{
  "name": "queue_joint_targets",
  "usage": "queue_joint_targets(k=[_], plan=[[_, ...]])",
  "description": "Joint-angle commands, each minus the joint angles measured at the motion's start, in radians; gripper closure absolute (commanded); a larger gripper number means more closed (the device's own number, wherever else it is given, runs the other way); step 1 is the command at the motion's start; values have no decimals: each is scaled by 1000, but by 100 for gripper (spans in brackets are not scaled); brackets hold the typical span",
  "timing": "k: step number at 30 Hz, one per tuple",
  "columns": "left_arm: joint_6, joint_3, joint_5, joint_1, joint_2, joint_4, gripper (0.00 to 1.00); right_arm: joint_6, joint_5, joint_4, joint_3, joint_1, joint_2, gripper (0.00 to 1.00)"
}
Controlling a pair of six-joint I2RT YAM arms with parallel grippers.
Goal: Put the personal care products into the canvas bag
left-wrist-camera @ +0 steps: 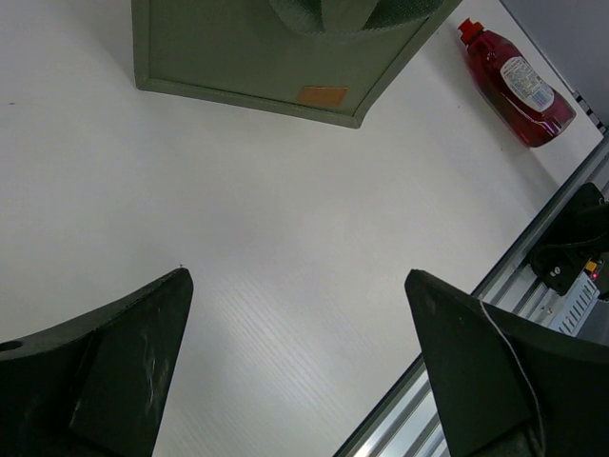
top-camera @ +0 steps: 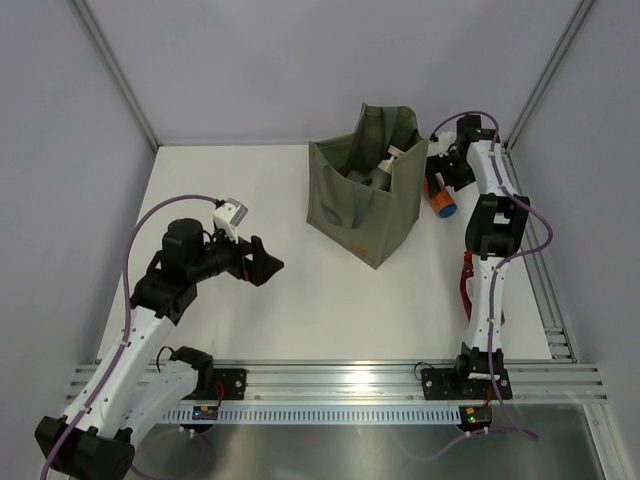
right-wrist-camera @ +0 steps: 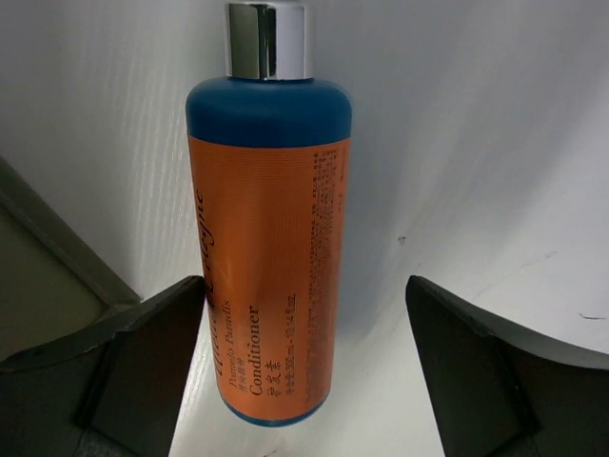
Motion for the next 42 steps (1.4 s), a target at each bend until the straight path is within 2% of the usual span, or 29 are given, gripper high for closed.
queue_joint_targets(k=[1,3,7,9,12,13,15,17,19,20,21,23,24,25,30,35,38,42], plan=[[12,19,-12,1,-8,16,1,-5,97,-42,-3,33,12,10],[12,19,-14,1,-11,14,1,9,144,-38,-16,40,24,18],[11,14,-15,1,-21,14,1,23,146,-15,-78,40,-3,47],[11,11,-14,1,-26,14,1,22,138,5,-152,40,-46,53],[9,10,-11,1,-35,17,1,8,140,16,-238,40,-75,50],[8,10,-6,1,-37,17,1,-12,144,4,-253,41,-80,40],[8,10,-4,1,-40,19,1,-9,164,31,-304,50,-108,34],[6,10,-1,1,-44,17,1,-12,169,24,-307,52,-111,33],[3,5,-1,1,-52,19,1,-9,180,4,-299,54,-108,38],[3,4,-1,1,-58,19,1,-9,180,-2,-292,52,-105,44],[2,3,-3,1,-61,20,1,-9,175,-10,-287,52,-102,62],[0,-1,-3,1,-67,22,1,8,154,-28,-276,44,-109,78],[0,0,-4,3,-70,21,1,17,104,-30,-278,38,-118,92],[0,0,-4,1,-75,21,1,46,73,-30,-279,18,-131,99],[-1,-4,-3,1,-86,25,1,136,-221,30,-379,-71,-287,100],[-1,-1,8,1,-78,27,1,210,-424,109,-544,-118,-411,100],[-1,-1,9,1,-75,27,1,261,-521,139,-586,-146,-434,100],[-1,5,14,1,-75,19,1,331,-771,169,-612,-206,-470,100]])
